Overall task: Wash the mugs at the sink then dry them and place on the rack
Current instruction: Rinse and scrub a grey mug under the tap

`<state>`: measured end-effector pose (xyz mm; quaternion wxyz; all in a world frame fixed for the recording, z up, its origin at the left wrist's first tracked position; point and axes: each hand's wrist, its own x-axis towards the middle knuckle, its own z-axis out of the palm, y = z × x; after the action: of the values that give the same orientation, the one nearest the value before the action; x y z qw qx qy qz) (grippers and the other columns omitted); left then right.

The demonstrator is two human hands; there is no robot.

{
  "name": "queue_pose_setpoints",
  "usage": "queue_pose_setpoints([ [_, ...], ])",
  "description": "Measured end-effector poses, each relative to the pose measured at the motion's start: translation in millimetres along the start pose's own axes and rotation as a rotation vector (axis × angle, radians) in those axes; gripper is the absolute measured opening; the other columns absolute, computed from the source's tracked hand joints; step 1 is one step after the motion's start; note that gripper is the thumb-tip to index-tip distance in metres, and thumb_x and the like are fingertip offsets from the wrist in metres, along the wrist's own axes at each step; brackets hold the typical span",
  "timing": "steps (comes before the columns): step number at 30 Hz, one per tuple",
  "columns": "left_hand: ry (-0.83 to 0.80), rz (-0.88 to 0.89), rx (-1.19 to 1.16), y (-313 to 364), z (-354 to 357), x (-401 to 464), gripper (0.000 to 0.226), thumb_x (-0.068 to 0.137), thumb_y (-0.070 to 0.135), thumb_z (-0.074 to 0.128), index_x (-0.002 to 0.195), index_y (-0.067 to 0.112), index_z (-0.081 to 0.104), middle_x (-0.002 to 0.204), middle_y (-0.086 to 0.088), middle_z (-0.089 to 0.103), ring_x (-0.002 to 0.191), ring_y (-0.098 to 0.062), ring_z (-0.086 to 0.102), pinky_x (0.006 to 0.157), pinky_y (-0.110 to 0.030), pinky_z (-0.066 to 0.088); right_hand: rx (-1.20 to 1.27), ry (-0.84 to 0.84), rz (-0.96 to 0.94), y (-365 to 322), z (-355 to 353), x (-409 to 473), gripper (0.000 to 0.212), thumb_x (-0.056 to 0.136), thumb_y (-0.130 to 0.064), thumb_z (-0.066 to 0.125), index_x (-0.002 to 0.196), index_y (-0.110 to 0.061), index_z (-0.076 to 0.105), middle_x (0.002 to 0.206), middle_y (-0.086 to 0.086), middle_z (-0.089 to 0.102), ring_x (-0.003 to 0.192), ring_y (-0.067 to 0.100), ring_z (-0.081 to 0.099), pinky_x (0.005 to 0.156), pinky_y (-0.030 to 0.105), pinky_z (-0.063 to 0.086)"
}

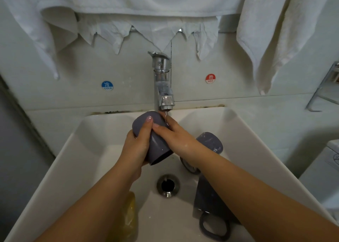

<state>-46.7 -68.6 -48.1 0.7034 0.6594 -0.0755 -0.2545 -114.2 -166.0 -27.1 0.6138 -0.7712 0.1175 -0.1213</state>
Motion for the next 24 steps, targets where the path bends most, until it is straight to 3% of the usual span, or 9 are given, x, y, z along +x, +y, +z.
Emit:
queue_pose_setpoints([
  [2, -0.006, 0.000, 0.000, -3.0, 0.5, 2.8, 0.089, 0.065, 0.070, 0.059, 0.136, 0.019, 0.046, 0.118, -0.010, 0.066, 0.098, -0.025, 0.068, 0.068, -0.035, 0.059, -0.037, -0.001, 0.078, 0.1, 0.1, 1.6, 0.051, 0.097, -0.041, 0.047, 0.144, -0.025, 0.033, 0.135, 0.001, 0.053, 0.112, 0.015, 0.056, 0.092, 0.023, 0.047],
  [5, -0.016, 0.098, 0.066, -6.7, 5.4, 4.5, 0.065, 0.084, 0.058, 0.056, 0.135, 0.019, 0.048, 0.116, -0.009, 0.067, 0.097, -0.022, 0.069, 0.077, -0.037, 0.059, 0.097, 0.043, 0.246, -5.1, -7.0, 1.0, 0.042, 0.099, -0.051, 0.035, 0.128, -0.024, 0.049, 0.116, 0.001, 0.058, 0.104, 0.018, 0.057, 0.099, 0.033, 0.047],
  [7, -0.003, 0.120, 0.083, -8.7, 8.0, 6.3, 0.063, 0.085, 0.058, 0.055, 0.135, 0.019, 0.049, 0.117, -0.009, 0.067, 0.098, -0.022, 0.068, 0.082, -0.040, 0.058, 0.149, 0.038, 0.299, -4.3, -10.0, -0.6, 0.048, 0.099, -0.054, 0.032, 0.130, -0.021, 0.050, 0.111, 0.001, 0.058, 0.103, 0.017, 0.057, 0.103, 0.037, 0.045],
  [10, 0.058, 0.071, 0.014, -8.2, 7.3, 9.7, 0.065, 0.088, 0.060, 0.051, 0.136, 0.018, 0.047, 0.118, -0.010, 0.065, 0.098, -0.023, 0.067, 0.074, -0.036, 0.057, 0.124, 0.046, 0.237, 2.6, -7.1, 0.8, 0.046, 0.102, -0.047, 0.027, 0.138, -0.023, 0.046, 0.131, 0.001, 0.055, 0.119, 0.019, 0.054, 0.108, 0.040, 0.040],
  [12, 0.075, 0.046, -0.034, -5.5, 5.9, 9.2, 0.064, 0.089, 0.061, 0.049, 0.136, 0.018, 0.047, 0.116, -0.009, 0.066, 0.097, -0.022, 0.067, 0.067, -0.032, 0.054, 0.132, 0.048, 0.201, 2.8, -4.1, -1.0, 0.042, 0.104, -0.039, 0.026, 0.139, -0.025, 0.044, 0.130, -0.001, 0.054, 0.123, 0.020, 0.052, 0.109, 0.041, 0.039],
  [16, 0.087, -0.020, -0.189, -0.3, -3.1, 8.4, 0.067, 0.089, 0.066, 0.043, 0.134, 0.017, 0.050, 0.111, -0.004, 0.067, 0.094, -0.018, 0.066, 0.066, -0.032, 0.052, 0.197, 0.089, 0.193, 5.7, -1.7, -5.5, 0.037, 0.099, -0.038, 0.046, 0.132, -0.024, 0.050, 0.128, 0.003, 0.059, 0.113, 0.019, 0.056, 0.101, 0.041, 0.046],
  [19, 0.025, -0.036, -0.245, 1.9, -7.1, 6.3, 0.073, 0.085, 0.070, 0.040, 0.139, 0.020, 0.045, 0.120, -0.001, 0.064, 0.095, -0.012, 0.064, 0.070, -0.030, 0.050, 0.263, 0.167, 0.310, 7.4, -3.5, -7.5, 0.062, 0.084, -0.054, 0.062, 0.135, -0.027, 0.038, 0.127, -0.002, 0.051, 0.106, 0.019, 0.051, 0.096, 0.044, 0.048],
  [21, -0.062, -0.067, -0.302, 0.8, -5.6, 4.1, 0.081, 0.078, 0.070, 0.044, 0.141, 0.020, 0.044, 0.126, -0.002, 0.063, 0.104, -0.016, 0.064, 0.078, -0.032, 0.051, 0.350, 0.079, 0.397, 8.1, -4.6, -10.4, 0.070, 0.076, -0.059, 0.066, 0.133, -0.027, 0.039, 0.127, 0.000, 0.052, 0.109, 0.024, 0.055, 0.092, 0.049, 0.050],
  [24, -0.157, -0.138, -0.232, 5.5, -10.7, -1.7, 0.080, 0.073, 0.068, 0.050, 0.138, 0.021, 0.047, 0.129, -0.004, 0.062, 0.113, -0.019, 0.061, 0.092, -0.034, 0.046, 0.440, 0.030, 0.336, 4.5, -2.5, -12.0, 0.045, 0.080, -0.041, 0.071, 0.115, -0.025, 0.049, 0.117, 0.007, 0.058, 0.102, 0.028, 0.063, 0.082, 0.044, 0.057],
])
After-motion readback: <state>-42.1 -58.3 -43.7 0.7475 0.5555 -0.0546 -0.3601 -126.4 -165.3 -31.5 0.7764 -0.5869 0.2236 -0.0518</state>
